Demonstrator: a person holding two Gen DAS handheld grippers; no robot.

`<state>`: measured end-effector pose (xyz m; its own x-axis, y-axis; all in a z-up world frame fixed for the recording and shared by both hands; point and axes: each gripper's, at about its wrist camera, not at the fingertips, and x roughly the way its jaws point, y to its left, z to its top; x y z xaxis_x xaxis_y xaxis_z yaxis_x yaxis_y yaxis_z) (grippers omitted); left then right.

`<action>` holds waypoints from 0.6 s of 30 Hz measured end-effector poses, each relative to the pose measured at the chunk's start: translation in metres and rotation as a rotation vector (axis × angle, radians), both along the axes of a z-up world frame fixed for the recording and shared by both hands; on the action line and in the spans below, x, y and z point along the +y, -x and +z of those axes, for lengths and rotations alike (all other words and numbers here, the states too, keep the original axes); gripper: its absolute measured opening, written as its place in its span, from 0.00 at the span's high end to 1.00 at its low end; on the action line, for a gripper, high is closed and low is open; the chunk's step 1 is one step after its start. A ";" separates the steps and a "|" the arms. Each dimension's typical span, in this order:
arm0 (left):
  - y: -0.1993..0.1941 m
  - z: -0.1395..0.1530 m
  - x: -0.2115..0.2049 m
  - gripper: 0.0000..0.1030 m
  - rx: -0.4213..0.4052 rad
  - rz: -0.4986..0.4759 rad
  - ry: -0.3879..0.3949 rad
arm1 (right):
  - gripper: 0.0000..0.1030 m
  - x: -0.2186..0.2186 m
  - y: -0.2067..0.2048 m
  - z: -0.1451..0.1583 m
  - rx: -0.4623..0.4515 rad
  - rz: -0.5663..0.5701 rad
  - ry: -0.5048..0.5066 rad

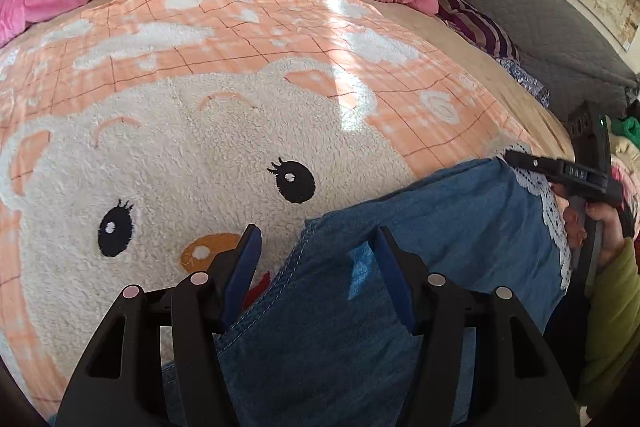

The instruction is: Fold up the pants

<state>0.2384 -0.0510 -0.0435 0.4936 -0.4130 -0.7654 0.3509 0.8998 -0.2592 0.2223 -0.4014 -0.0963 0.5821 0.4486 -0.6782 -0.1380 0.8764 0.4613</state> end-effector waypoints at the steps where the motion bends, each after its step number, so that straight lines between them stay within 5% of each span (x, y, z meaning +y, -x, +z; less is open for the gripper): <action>1: -0.002 -0.002 0.000 0.44 0.002 0.006 0.021 | 0.67 0.000 0.002 0.000 -0.004 0.003 -0.005; 8: -0.008 -0.010 0.002 0.46 0.054 0.005 0.203 | 0.83 -0.001 0.017 0.006 -0.075 0.020 -0.036; 9: -0.008 -0.011 0.001 0.51 0.057 0.000 0.212 | 0.84 0.000 0.019 0.008 -0.089 0.021 -0.035; 12: -0.007 -0.014 -0.002 0.87 0.071 0.000 0.225 | 0.85 0.002 0.024 0.016 -0.135 0.025 -0.025; 18: 0.000 0.004 0.004 0.95 -0.018 0.035 0.271 | 0.87 0.003 0.038 0.040 -0.261 0.002 -0.005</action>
<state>0.2382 -0.0467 -0.0392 0.5243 -0.5837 -0.6200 0.3273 0.8103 -0.4860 0.1845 -0.3989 -0.0567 0.7359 0.4532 -0.5030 -0.2548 0.8737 0.4145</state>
